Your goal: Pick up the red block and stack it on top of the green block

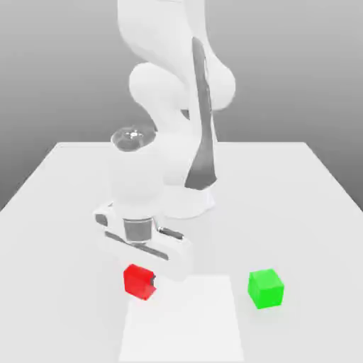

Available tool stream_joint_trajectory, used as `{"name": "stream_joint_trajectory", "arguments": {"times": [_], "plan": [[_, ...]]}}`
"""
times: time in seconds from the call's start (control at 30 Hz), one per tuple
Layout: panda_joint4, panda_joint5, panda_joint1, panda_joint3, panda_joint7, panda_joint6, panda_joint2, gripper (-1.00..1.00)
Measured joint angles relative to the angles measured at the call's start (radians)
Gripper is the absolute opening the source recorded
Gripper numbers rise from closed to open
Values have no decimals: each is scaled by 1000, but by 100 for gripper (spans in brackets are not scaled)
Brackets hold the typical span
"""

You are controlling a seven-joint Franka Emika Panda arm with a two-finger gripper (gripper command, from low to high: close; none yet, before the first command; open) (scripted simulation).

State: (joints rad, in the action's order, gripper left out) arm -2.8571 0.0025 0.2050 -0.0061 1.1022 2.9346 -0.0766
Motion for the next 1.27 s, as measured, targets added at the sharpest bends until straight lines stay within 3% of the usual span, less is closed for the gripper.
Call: {"name": "stream_joint_trajectory", "arguments": {"times": [0.17, 0.63, 0.87, 0.9, 1.1, 1.27], "plan": [[-10, 2, -42, 22, -51, -126, 137, -100], [79, 50, -393, 218, -610, -266, 188, -100], [96, -69, -416, 215, -569, -95, -3, -100], [97, -87, -420, 207, -556, -71, -30, 100], [97, -96, -423, 203, -550, -58, -43, 100], [93, -12, -432, 215, -610, -175, 83, 100]]}}
